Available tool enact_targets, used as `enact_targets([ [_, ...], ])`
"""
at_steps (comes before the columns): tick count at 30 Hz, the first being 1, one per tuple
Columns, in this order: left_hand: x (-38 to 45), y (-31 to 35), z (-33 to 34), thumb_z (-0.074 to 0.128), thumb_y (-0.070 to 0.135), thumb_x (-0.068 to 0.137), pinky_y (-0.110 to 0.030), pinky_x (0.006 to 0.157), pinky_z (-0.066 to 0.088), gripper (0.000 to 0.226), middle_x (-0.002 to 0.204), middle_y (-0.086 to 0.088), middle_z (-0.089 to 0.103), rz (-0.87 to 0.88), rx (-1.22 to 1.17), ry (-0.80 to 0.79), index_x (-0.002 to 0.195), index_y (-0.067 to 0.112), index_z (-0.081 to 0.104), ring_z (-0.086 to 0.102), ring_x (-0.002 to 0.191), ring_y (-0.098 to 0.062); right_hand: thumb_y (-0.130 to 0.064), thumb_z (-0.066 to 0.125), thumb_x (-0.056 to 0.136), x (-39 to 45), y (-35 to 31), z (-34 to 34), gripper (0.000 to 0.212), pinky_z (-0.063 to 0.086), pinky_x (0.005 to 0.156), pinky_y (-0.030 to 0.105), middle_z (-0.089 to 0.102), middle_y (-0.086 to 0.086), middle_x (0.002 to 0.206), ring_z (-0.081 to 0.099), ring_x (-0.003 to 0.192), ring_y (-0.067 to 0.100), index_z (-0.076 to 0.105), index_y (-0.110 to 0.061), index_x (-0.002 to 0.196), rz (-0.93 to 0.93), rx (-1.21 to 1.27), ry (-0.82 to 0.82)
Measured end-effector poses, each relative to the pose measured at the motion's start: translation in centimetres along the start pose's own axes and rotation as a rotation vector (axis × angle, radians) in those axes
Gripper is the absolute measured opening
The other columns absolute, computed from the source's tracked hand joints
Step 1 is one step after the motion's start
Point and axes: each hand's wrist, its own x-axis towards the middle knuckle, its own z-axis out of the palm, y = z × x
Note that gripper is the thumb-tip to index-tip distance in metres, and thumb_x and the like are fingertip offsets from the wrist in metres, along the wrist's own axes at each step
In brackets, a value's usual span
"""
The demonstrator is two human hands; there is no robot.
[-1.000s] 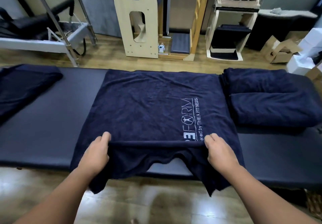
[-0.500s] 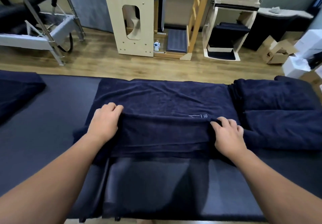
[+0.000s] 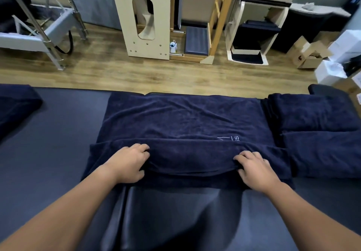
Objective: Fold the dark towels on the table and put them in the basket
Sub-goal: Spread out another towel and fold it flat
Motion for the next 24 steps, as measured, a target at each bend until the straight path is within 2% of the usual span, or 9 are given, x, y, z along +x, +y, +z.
enact_targets([
  [5,0.1,-0.8,0.2,0.056,0.035,0.083,-0.033,0.087,0.041,0.024,0.131,0.012,0.044,-0.011,0.101,-0.04,0.103,0.026,0.065,0.047,0.114,-0.014,-0.014,0.053,0.088,1.5,0.5,-0.5,0.038,0.042,0.084,0.035,0.051,-0.005,0.127,0.05,0.114,0.023,0.056,-0.027,0.123,0.044,-0.155,0.074],
  [8,0.8,-0.5,-0.7,0.05,0.019,0.086,-0.036,0.089,0.044,0.021,0.124,0.004,0.051,-0.049,0.199,-0.083,0.103,0.022,0.063,0.053,0.107,-0.021,-0.003,0.068,0.072,2.6,1.1,-1.3,0.026,0.041,0.062,0.037,0.061,0.001,0.091,0.063,0.083,0.029,0.064,-0.018,0.093,0.049,-0.184,0.121],
  [10,1.9,-0.6,-2.3,0.047,0.015,0.088,-0.038,0.088,0.048,0.024,0.12,-0.002,0.06,-0.154,0.182,-0.077,0.107,0.019,0.06,0.061,0.104,-0.026,0.006,0.076,0.051,3.7,2.0,-1.8,0.036,0.043,0.047,0.038,0.058,0.004,0.068,0.06,0.059,0.033,0.061,-0.014,0.076,0.023,-0.167,0.218],
  [11,2.4,-1.0,-3.1,0.046,0.014,0.088,-0.038,0.085,0.05,0.024,0.117,-0.005,0.063,-0.233,0.127,-0.054,0.109,0.019,0.057,0.064,0.103,-0.03,0.008,0.075,0.05,4.3,2.3,-2.3,0.036,0.045,0.046,0.039,0.058,0.005,0.065,0.06,0.057,0.034,0.061,-0.013,0.076,0.025,-0.147,0.235],
  [13,3.7,-2.2,-4.8,0.046,0.013,0.087,-0.04,0.081,0.05,0.026,0.114,-0.006,0.064,-0.357,0.033,0.009,0.112,0.019,0.05,0.066,0.103,-0.032,0.006,0.067,0.062,5.5,2.6,-4.4,0.029,0.049,0.053,0.041,0.061,0.008,0.073,0.064,0.066,0.036,0.06,-0.012,0.083,0.054,-0.113,0.207],
  [17,6.7,-5.4,-8.2,0.047,0.011,0.081,-0.037,0.078,0.047,0.029,0.112,-0.001,0.063,-0.415,0.031,0.025,0.106,0.023,0.052,0.064,0.104,-0.03,0.0,0.051,0.079,9.8,4.0,-8.9,0.031,0.044,0.065,0.036,0.064,0.005,0.096,0.065,0.092,0.033,0.056,-0.022,0.1,0.06,-0.058,0.149],
  [20,9.7,-7.4,-10.6,0.048,0.01,0.08,-0.036,0.077,0.036,0.026,0.109,-0.003,0.064,-0.483,0.011,0.054,0.102,0.025,0.051,0.064,0.103,-0.031,-0.007,0.054,0.082,14.5,5.4,-12.8,0.03,0.047,0.069,0.035,0.063,0.001,0.1,0.063,0.094,0.03,0.058,-0.034,0.095,0.086,-0.009,0.023],
  [22,11.7,-7.9,-11.3,0.048,0.006,0.08,-0.038,0.081,0.036,0.025,0.103,-0.007,0.066,-0.538,0.046,0.163,0.1,0.021,0.046,0.063,0.097,-0.032,-0.009,0.054,0.083,17.1,5.5,-14.4,0.025,0.047,0.07,0.035,0.063,0.003,0.094,0.063,0.092,0.032,0.06,-0.029,0.097,0.121,-0.015,0.074],
  [24,13.3,-8.2,-10.9,0.057,0.005,0.076,-0.047,0.097,0.038,0.037,0.106,-0.015,0.063,-0.608,0.114,0.355,0.111,0.013,0.048,0.059,0.098,-0.037,-0.013,0.056,0.084,19.3,4.9,-14.6,0.028,0.046,0.08,0.042,0.061,0.006,0.098,0.06,0.101,0.034,0.056,-0.022,0.111,0.21,-0.09,0.202],
])
